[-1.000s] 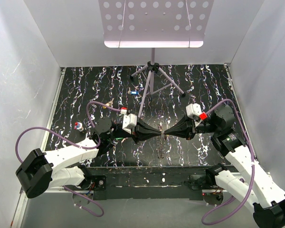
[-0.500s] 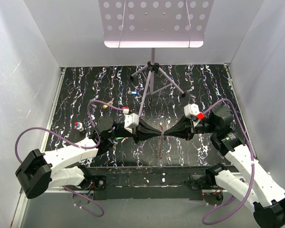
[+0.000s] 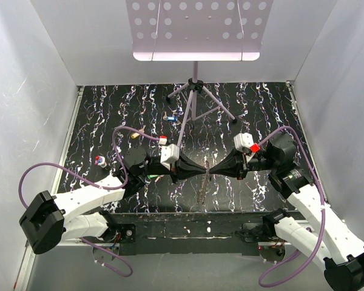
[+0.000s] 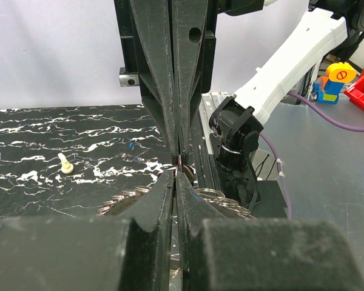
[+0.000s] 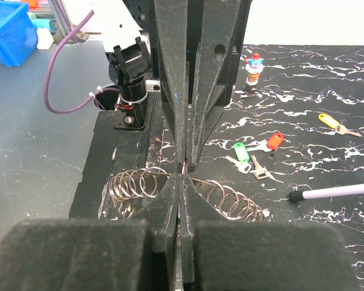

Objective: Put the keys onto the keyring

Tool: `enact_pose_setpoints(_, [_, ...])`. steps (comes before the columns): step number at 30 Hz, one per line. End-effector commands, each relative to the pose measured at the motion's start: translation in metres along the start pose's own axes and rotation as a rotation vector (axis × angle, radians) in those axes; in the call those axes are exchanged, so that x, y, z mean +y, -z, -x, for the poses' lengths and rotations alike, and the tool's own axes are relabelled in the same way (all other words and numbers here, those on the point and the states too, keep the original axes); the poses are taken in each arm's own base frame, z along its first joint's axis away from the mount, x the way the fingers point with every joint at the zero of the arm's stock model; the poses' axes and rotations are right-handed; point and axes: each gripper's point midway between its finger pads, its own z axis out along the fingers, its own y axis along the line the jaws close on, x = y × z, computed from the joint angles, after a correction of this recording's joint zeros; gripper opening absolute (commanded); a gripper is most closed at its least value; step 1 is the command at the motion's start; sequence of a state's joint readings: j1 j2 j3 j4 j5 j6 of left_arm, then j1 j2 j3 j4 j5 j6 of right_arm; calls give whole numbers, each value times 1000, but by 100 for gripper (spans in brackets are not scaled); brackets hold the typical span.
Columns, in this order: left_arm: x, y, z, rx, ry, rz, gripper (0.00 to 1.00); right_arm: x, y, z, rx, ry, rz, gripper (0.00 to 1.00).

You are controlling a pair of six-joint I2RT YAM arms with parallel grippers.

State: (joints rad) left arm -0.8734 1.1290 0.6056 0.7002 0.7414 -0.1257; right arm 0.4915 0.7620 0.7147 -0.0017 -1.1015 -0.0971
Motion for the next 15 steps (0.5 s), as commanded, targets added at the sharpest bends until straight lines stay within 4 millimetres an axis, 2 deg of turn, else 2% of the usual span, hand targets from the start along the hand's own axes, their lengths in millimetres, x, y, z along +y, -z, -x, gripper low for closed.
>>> enact_pose_setpoints(1, [2, -4, 32, -55, -67, 4, 0, 3, -2, 23, -25, 73, 17, 1])
enact_pose_setpoints(15, [3, -6, 29, -32, -50, 2, 0, 2, -2, 23, -22, 75, 12, 1])
